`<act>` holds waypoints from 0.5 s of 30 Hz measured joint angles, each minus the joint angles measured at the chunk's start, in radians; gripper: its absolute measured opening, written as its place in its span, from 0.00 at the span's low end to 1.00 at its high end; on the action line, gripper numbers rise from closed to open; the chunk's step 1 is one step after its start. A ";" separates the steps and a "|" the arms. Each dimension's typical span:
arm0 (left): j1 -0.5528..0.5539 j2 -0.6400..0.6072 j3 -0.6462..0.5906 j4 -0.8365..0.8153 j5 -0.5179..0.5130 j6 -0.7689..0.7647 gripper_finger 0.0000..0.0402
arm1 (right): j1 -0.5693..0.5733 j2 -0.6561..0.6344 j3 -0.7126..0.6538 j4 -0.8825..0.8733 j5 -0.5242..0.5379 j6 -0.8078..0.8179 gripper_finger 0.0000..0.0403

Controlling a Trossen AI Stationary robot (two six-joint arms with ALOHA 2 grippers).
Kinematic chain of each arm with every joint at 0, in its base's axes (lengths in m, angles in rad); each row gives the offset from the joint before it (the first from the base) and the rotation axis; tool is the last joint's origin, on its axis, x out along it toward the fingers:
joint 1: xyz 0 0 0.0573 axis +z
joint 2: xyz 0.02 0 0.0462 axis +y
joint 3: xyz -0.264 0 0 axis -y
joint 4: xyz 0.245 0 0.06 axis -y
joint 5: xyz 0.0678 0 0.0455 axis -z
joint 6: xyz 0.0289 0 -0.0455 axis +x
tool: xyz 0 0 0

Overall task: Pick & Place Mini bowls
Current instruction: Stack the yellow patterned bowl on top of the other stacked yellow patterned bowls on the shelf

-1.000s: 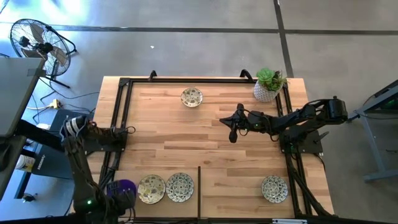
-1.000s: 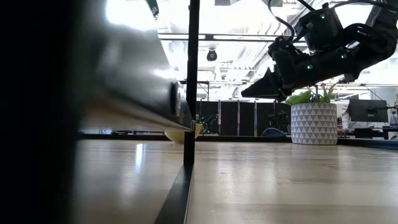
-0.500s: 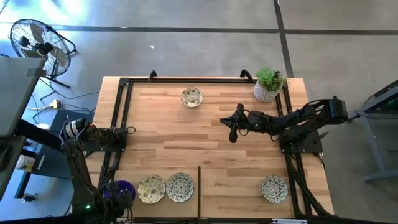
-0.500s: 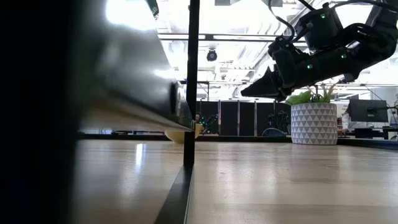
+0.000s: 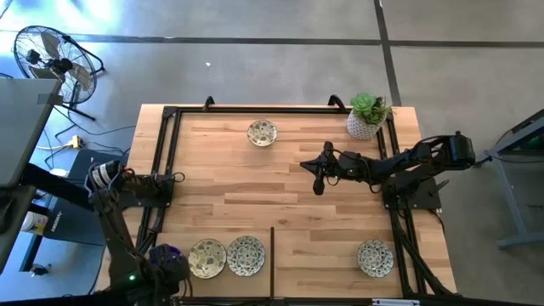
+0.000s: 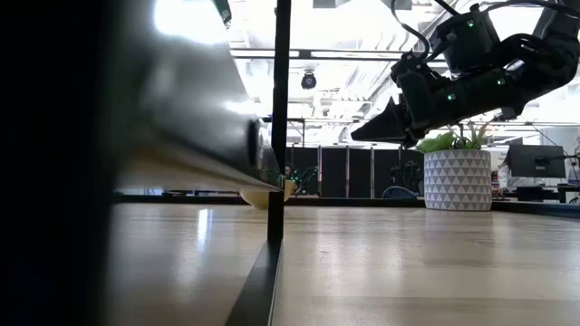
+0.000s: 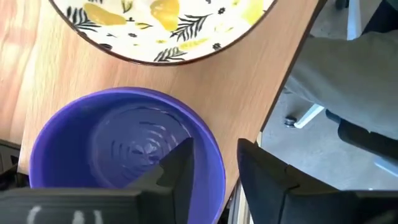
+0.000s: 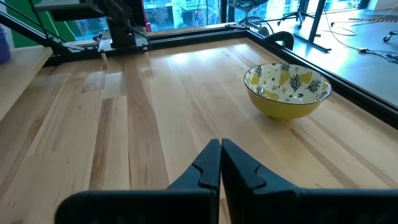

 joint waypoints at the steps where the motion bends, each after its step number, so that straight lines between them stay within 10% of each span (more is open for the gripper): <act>1: 0.000 0.000 0.000 0.001 -0.005 0.006 0.28 | 0.000 0.000 0.000 0.000 0.000 0.000 0.00; 15: 0.040 -0.133 0.001 -0.003 -0.348 0.241 0.01 | 0.000 0.000 0.000 0.000 -0.006 0.000 0.00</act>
